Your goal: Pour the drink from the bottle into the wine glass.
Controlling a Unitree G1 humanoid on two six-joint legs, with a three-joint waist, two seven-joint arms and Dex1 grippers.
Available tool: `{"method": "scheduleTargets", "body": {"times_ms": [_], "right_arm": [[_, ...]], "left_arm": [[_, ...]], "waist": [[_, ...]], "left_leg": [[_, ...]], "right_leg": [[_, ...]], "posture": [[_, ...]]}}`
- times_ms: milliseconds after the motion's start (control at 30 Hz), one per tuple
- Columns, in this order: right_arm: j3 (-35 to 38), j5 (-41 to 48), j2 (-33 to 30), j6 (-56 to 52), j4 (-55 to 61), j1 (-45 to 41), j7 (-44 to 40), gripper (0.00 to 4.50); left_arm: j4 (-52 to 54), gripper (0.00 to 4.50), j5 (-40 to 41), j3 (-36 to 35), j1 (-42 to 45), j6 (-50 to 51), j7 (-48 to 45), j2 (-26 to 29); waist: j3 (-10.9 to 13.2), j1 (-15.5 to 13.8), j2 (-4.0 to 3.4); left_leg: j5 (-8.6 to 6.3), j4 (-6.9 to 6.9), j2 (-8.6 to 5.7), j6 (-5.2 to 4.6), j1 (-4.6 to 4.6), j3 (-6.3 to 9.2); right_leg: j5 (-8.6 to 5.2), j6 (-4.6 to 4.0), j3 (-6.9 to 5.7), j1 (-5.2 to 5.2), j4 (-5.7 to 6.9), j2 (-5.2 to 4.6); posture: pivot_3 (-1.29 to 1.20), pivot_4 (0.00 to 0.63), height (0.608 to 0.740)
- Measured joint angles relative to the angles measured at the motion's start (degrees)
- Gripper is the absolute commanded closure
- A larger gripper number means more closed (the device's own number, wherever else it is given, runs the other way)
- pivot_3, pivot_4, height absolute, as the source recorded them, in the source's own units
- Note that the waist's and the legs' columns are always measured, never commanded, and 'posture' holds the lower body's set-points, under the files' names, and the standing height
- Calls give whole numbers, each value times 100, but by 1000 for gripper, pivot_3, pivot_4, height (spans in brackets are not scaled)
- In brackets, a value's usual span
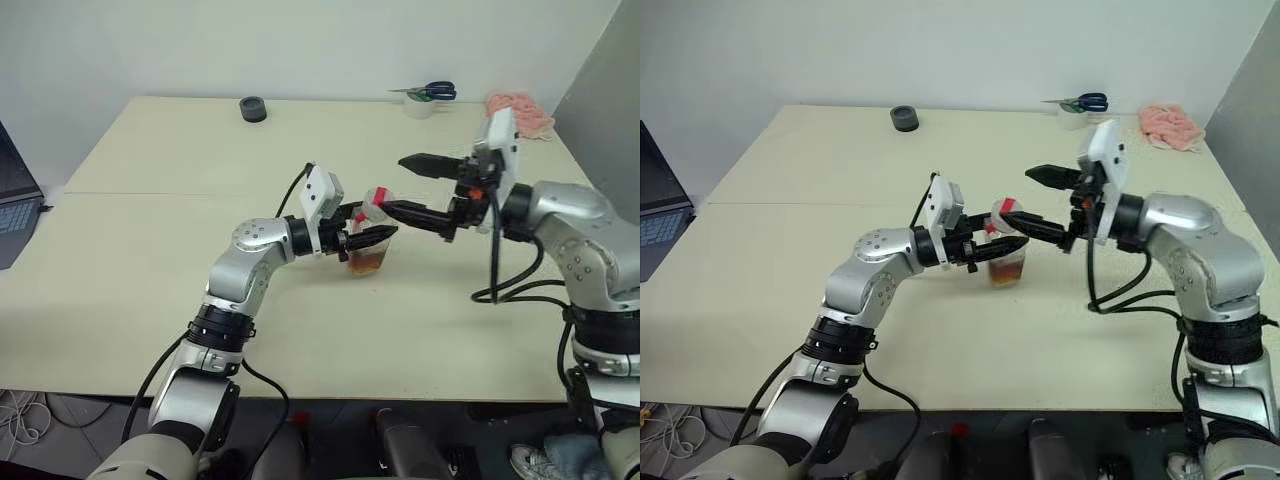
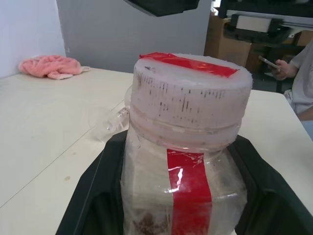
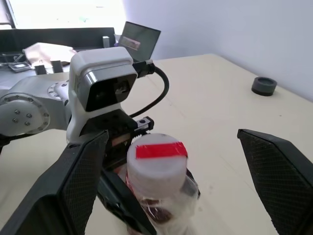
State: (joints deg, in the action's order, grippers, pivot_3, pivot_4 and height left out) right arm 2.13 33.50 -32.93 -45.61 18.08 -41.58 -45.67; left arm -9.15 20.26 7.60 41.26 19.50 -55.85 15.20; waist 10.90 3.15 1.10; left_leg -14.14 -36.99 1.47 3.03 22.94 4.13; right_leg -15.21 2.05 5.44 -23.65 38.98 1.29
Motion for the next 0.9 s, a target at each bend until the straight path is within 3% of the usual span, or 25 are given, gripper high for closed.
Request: {"method": "scheduleTargets", "body": {"times_ms": [167,433,900], "right_arm": [[-35,80,349,-668,724,29,1041,0],[-232,-441,944,-1121,821,14,2515,0],[-466,-371,1314,-1617,1312,-21,2956,0]], "left_arm": [[-11,2344,1,0,0,-1,-3,-18],[-44,2344,1,-1,1,-9,-4,-46],[-51,2344,0,-1,1,-23,0,-99]], "waist": [[0,-6,0],[0,-1,0],[-1,7,-1]], "left_leg": [[0,-3,-2,0,1,-2],[0,0,-1,0,1,-3],[0,1,0,0,2,-1]], "right_leg": [[0,0,1,0,0,-2],[0,0,3,0,-1,-1],[0,0,0,-1,-1,0]], "posture": [[0,150,740],[0,150,740],[0,150,740]]}}
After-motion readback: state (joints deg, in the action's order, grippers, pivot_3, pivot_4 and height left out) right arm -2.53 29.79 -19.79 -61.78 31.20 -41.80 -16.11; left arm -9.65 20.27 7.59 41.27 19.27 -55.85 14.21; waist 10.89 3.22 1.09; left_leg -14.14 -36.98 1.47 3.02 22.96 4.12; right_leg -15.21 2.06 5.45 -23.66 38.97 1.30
